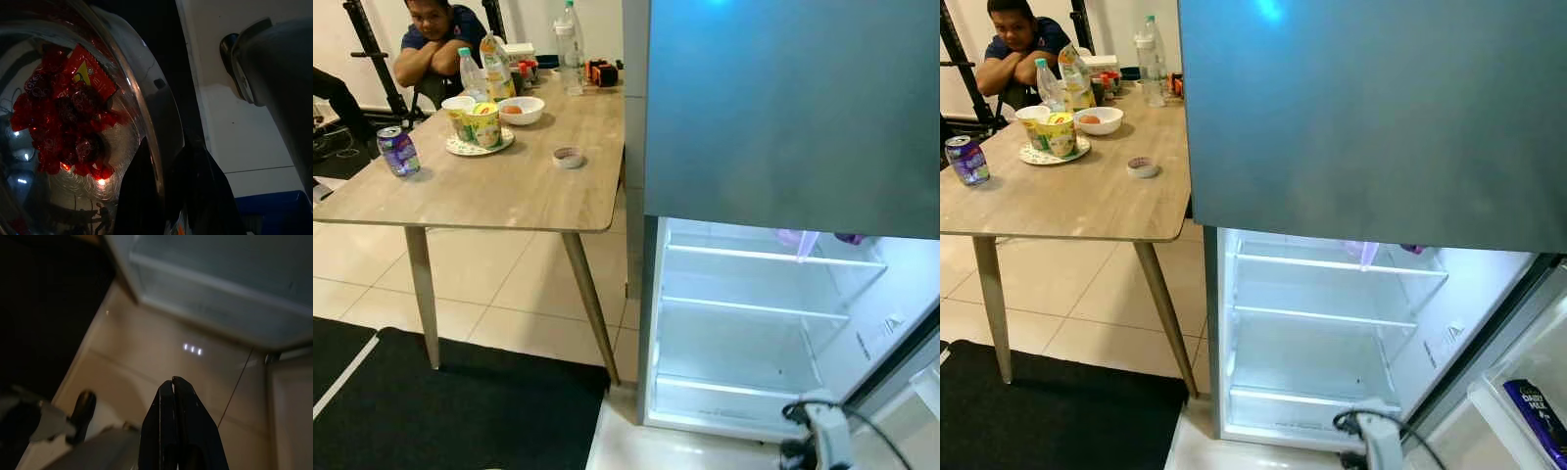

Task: Restocking fridge

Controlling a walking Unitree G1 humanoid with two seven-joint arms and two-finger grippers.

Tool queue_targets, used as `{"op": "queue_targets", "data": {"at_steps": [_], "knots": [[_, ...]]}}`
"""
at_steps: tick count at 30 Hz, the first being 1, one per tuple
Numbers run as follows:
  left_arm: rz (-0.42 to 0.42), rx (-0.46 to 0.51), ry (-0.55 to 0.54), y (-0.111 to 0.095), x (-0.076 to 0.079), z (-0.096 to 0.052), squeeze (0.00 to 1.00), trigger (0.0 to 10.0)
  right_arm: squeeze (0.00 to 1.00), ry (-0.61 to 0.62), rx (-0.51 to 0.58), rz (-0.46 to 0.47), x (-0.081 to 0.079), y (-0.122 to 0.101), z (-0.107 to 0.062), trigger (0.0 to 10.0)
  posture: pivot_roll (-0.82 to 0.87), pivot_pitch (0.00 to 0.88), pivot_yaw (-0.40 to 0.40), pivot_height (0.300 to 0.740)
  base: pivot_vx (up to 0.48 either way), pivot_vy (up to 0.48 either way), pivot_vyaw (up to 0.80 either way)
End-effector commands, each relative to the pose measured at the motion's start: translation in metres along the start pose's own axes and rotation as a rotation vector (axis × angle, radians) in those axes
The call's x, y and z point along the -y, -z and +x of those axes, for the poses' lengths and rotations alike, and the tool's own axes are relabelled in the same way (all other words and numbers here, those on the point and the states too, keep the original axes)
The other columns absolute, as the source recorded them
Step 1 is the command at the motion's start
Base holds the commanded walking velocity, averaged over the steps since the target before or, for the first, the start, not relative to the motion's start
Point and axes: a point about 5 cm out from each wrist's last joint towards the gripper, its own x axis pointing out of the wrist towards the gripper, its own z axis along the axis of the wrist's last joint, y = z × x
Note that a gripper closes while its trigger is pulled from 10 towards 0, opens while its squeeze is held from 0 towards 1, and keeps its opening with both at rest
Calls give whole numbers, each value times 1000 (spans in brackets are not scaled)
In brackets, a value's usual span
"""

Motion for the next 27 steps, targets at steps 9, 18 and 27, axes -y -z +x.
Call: {"op": "queue_targets", "data": {"at_steps": [9, 18, 27], "knots": [[3, 1, 11, 0, 2, 0, 0, 10000, 0, 1, -91, 8, -11, 25, -2, 10000, -82, 20, -4, 740, 0, -450, 0], [10, 13, 24, -2, 6, 0, 0, 10000, 0, -61, -98, 27, -20, 27, 0, 10000, -83, 21, -2, 740, 0, -138, 0], [14, 23, 27, -4, 6, 0, 0, 10000, 0, -88, -76, -6, -25, 20, 4, 10000, -84, 24, -3, 740, 0, 0, 0]]}}
